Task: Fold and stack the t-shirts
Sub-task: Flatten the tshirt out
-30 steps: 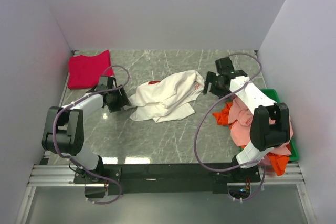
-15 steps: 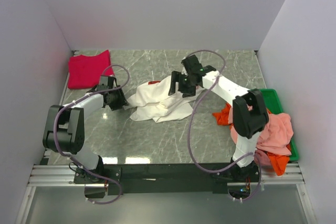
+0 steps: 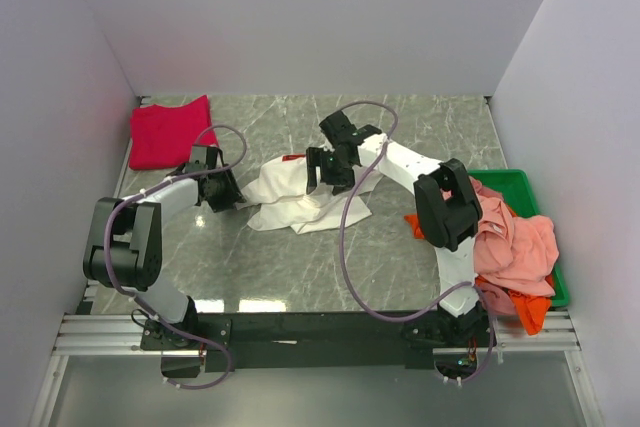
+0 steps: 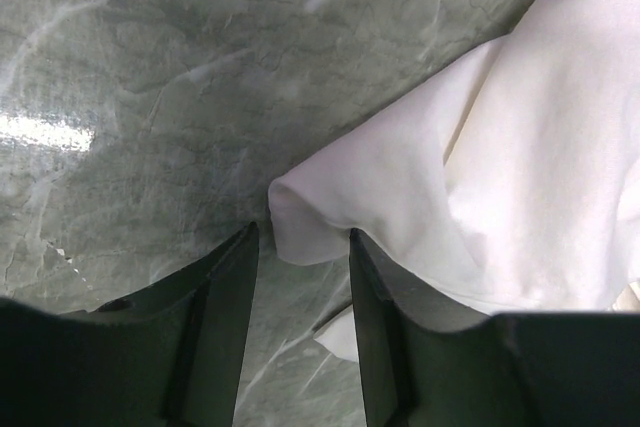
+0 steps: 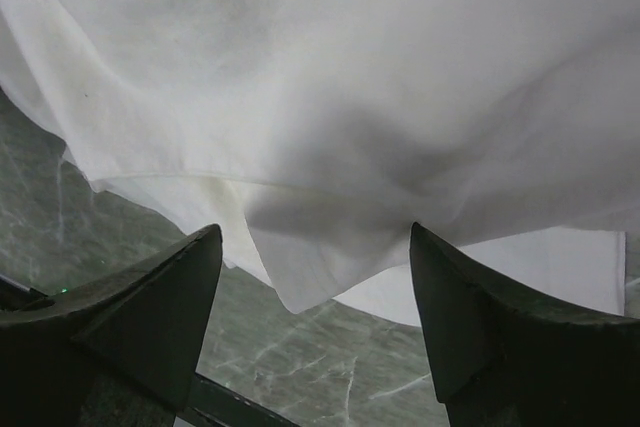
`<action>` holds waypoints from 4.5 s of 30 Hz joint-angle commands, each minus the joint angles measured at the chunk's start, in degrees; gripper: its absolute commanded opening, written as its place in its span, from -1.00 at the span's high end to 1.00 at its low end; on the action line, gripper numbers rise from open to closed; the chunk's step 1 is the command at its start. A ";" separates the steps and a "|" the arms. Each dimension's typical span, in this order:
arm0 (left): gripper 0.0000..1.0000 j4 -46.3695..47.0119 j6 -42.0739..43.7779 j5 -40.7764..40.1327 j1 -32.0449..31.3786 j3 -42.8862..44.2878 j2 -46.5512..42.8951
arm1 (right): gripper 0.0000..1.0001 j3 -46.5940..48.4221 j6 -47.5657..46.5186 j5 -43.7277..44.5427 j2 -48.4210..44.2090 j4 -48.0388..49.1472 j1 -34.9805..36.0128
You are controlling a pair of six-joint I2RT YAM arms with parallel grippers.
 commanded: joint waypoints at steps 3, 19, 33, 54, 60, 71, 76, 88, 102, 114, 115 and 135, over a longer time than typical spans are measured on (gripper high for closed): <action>0.08 1.01 -0.58 -0.35 -0.16 -1.13 -2.88 | -0.60 2.55 -0.88 2.84 0.19 -2.90 1.42; 0.27 2.33 -0.58 -1.58 -0.16 -2.72 -2.71 | -0.10 1.67 -1.41 5.57 0.37 -3.95 2.12; 0.26 6.19 -1.55 -0.53 -0.16 -0.34 2.38 | 0.08 2.02 -2.20 4.25 0.98 -4.04 2.12; 0.99 -2.06 -4.89 -13.26 1.42 10.99 -8.39 | 1.00 3.42 -3.78 3.89 -10.60 -7.90 -5.87; 0.99 -3.73 -5.77 -19.33 4.76 17.49 -17.45 | 1.00 12.46 -6.06 8.81 -18.43 -15.46 -13.08; 0.99 -2.07 -3.40 -26.02 7.05 24.53 -32.32 | 1.00 30.49 -8.79 19.97 -29.06 -26.36 -18.44; 0.99 -0.75 -2.35 -27.77 7.05 24.36 -39.09 | 1.00 30.33 -8.35 23.93 -35.22 -24.53 -19.06; 0.99 -3.03 -0.76 -14.86 7.05 25.75 -33.83 | 1.00 32.57 -11.77 22.09 -33.92 -18.45 -21.78; 0.99 5.21 0.39 -6.95 10.30 41.59 -24.41 | 1.00 39.48 -12.48 17.27 -32.31 -4.25 -23.81; 0.99 -8.03 -7.52 -9.85 10.12 3.40 -47.59 | 1.00 -23.24 1.48 7.58 -60.34 1.06 -18.19; 0.99 -10.39 -7.96 -9.76 9.86 1.09 -48.93 | 1.00 -33.47 4.02 7.93 -63.76 1.06 -17.22; 0.99 -15.25 -7.44 -5.80 7.58 -10.80 -54.56 | -0.39 -61.44 16.00 12.58 -76.19 -8.95 -12.38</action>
